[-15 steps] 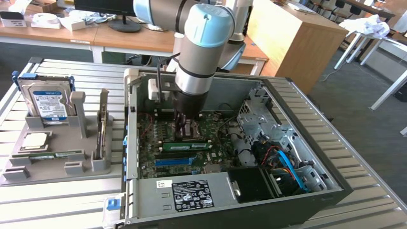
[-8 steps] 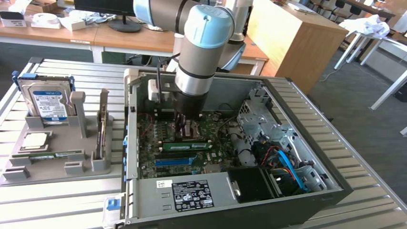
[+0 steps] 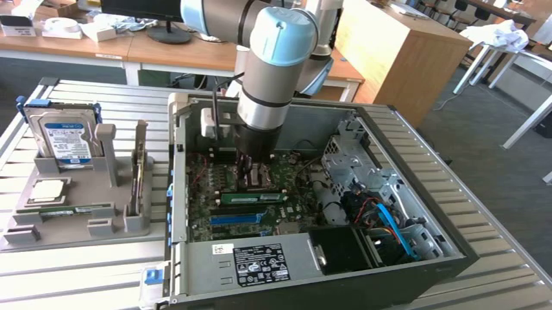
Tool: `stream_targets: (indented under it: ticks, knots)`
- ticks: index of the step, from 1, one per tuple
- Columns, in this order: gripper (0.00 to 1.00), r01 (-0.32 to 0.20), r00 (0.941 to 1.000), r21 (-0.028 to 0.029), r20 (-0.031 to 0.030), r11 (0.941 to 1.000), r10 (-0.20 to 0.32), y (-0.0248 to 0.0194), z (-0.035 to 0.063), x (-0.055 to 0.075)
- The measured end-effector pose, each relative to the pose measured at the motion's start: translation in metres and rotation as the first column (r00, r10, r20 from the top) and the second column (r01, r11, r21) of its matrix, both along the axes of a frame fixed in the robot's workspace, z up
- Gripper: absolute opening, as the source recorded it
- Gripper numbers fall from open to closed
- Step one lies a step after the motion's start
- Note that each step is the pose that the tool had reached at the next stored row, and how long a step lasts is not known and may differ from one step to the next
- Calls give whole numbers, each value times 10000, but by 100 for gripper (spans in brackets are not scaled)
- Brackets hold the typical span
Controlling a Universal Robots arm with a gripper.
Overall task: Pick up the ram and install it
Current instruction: 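Press down the ram until it locks into place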
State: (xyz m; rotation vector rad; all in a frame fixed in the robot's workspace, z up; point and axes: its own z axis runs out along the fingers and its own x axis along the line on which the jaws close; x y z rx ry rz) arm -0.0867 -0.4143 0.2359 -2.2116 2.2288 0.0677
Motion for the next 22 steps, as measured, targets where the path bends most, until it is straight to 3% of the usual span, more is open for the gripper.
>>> stream_targets:
  ticks: [22]
  knots:
    - [10,0,10000,0,0,10000,0,0,-84,0]
